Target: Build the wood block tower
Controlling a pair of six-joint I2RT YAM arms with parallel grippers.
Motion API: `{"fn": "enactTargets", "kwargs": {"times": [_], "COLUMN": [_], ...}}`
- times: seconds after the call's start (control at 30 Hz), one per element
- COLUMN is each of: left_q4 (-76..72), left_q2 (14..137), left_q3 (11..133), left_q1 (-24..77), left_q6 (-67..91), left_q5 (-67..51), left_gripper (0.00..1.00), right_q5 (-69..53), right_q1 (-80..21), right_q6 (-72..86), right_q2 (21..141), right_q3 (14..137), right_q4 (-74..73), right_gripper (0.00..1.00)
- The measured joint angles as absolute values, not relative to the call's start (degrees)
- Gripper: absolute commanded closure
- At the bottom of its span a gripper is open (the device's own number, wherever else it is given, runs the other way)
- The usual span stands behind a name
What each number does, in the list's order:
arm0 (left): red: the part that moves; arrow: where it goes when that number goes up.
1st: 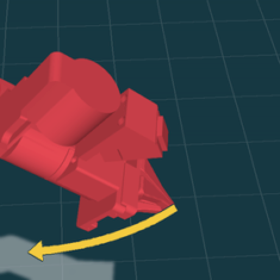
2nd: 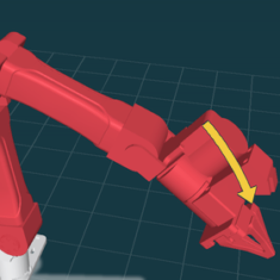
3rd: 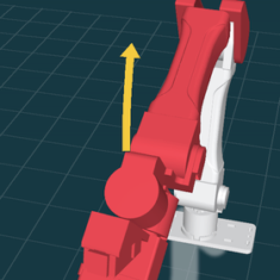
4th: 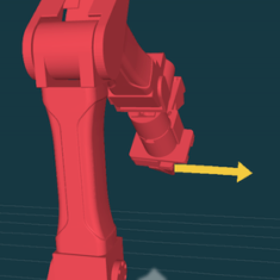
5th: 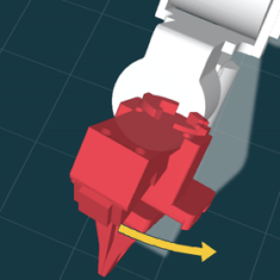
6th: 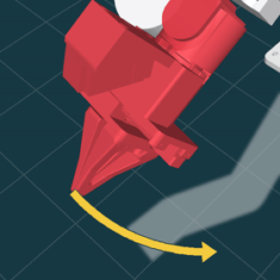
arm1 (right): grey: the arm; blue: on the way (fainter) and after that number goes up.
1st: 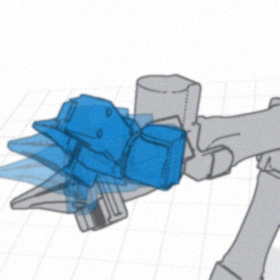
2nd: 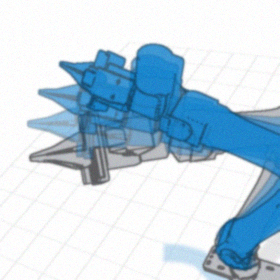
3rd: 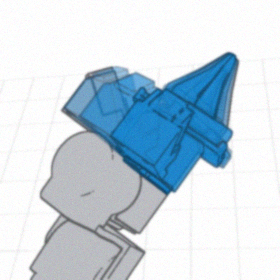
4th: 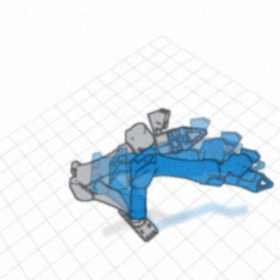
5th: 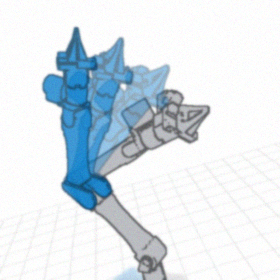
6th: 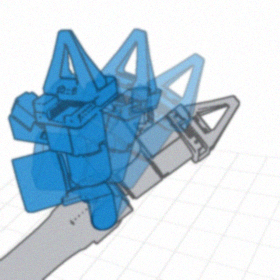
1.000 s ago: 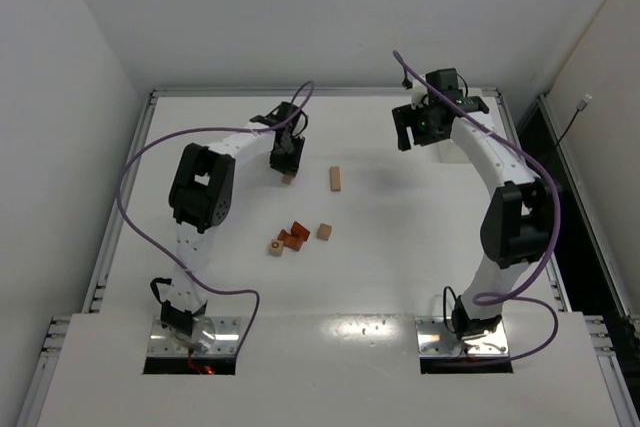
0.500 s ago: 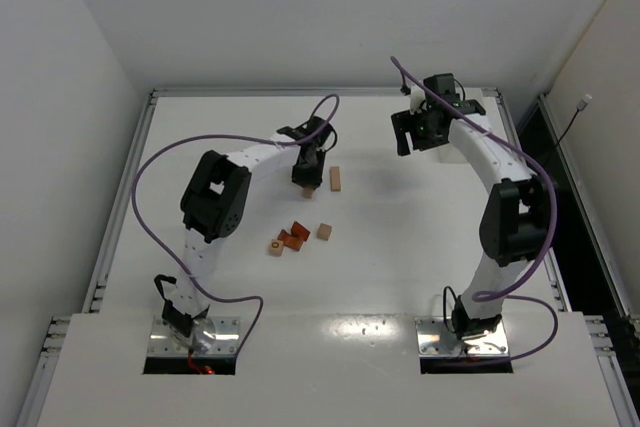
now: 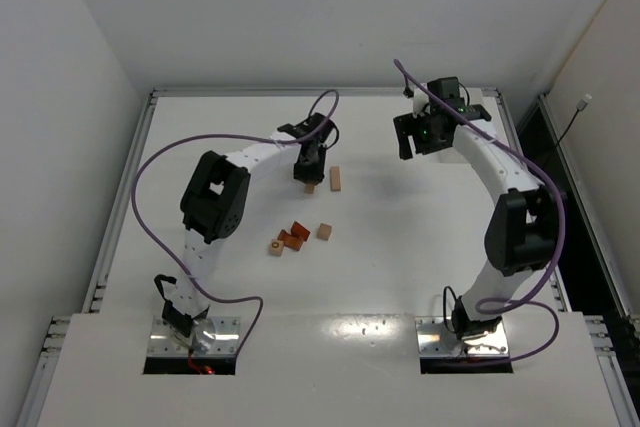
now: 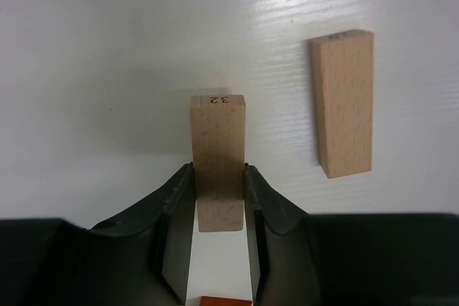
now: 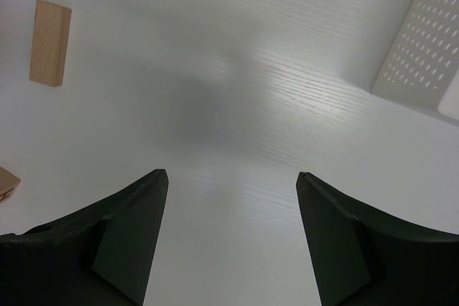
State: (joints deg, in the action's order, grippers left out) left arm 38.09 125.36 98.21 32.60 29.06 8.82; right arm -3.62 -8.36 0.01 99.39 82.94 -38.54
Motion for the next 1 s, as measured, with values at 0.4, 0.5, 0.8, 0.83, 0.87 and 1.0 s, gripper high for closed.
{"fn": "enactTargets", "kwargs": {"times": [0.4, 0.5, 0.8, 0.83, 0.87, 1.0], "left_q4": [36.9, 36.9, 36.7, 36.7, 36.8, 36.7], "left_q2": [126.5, 127.4, 128.6, 128.6, 128.6, 128.6], "left_q3": [101.5, 101.5, 101.5, 101.5, 101.5, 101.5], "left_q1": [32.6, 32.6, 32.6, 32.6, 32.6, 32.6], "left_q6": [29.7, 30.1, 30.5, 30.5, 30.5, 30.3], "left_q5": [5.1, 4.3, 2.5, 2.5, 2.4, 2.3], "left_gripper": [1.0, 1.0, 0.76, 0.72, 0.71, 0.63], "right_q5": [-3.6, -3.6, -3.6, -3.6, -3.6, -3.6], "right_q1": [-8.4, -8.4, -8.4, -8.4, -8.4, -8.4], "right_q6": [0.0, 0.0, 0.0, 0.0, 0.0, 0.0], "right_q2": [98.7, 98.7, 98.2, 98.0, 97.9, 97.8], "right_q3": [82.1, 82.1, 82.0, 81.9, 81.8, 81.6], "right_q4": [-38.3, -38.2, -38.2, -38.2, -38.2, -38.2], "right_gripper": [0.3, 0.3, 0.3, 0.3, 0.3, 0.3]}}
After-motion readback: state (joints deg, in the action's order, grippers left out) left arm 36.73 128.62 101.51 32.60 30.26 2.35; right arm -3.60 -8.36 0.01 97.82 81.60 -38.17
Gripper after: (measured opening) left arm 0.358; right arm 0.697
